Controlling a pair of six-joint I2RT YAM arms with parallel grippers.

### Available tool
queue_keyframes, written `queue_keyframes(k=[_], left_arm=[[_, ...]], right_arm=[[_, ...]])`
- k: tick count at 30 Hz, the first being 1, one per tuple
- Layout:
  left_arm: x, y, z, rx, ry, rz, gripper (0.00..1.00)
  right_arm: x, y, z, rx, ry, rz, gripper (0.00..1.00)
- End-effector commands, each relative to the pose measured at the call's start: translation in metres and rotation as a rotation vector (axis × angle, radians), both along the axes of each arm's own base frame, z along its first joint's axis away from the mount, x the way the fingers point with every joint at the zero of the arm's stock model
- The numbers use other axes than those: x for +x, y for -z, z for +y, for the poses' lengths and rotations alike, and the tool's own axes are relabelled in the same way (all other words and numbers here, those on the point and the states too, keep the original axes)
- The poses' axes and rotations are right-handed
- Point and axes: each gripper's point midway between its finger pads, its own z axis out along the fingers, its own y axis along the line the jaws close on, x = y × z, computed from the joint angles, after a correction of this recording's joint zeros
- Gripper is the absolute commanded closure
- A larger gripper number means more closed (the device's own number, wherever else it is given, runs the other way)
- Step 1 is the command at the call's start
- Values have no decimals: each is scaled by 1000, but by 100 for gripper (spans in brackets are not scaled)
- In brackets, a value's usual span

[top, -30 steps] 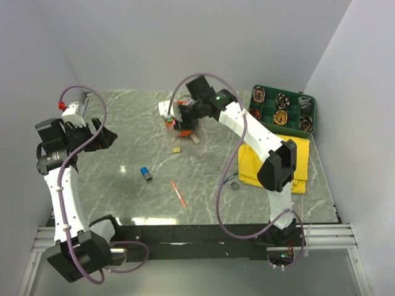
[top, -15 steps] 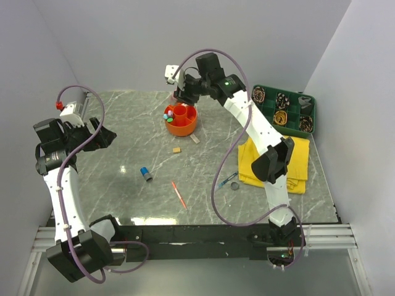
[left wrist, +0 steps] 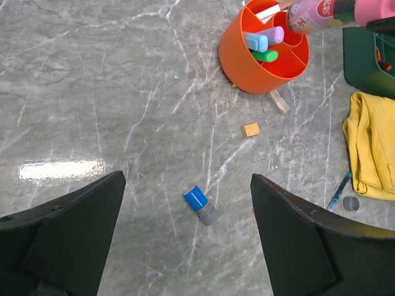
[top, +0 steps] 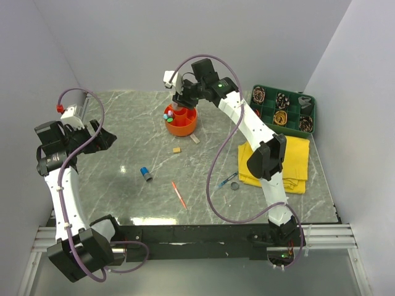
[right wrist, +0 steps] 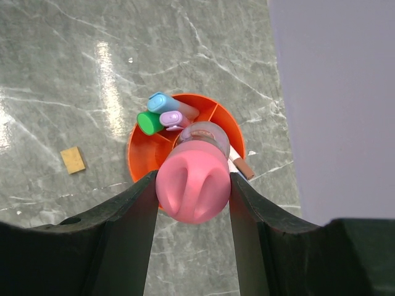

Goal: Sort the stationery into containers
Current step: Place the stationery in the storage box.

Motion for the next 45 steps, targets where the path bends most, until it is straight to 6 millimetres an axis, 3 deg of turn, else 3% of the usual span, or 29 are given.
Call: queue_keyframes(k=[1, 13, 14, 18, 19, 24, 31, 37, 42, 44, 45], left_arm=[[4, -10, 1, 1, 6, -50, 11], [7, -4, 6, -6, -10, -32, 10], [7, -4, 6, -6, -7, -33, 1], [6, 0, 8, -4, -14, -25, 1], [6, 1, 8, -6, -15, -23, 1], [4, 4, 9, -8, -17, -19, 1], [3, 6, 5, -12, 10, -25, 1], [5, 6, 3, -35, 18, -28, 1], [6, 1, 4, -29, 21, -38, 1], [5, 1, 5, -13, 17, -39, 0], [4, 2, 5, -10, 18, -34, 1]], right_arm=[[13, -7, -2, 19, 20, -41, 100], [25, 24, -3, -7, 30, 0, 100], [26, 26, -2, -5, 31, 1, 100], [33, 33, 1, -1, 56, 6, 100], [35, 34, 0, 3, 70, 6, 98], [49, 27, 5, 61, 133, -19, 66], [64, 9, 11, 148, 192, -60, 40], [65, -6, 12, 201, 218, -78, 28], [60, -18, 7, 223, 237, -73, 27], [53, -40, 2, 264, 252, -84, 27], [50, -34, -1, 259, 258, -65, 28]])
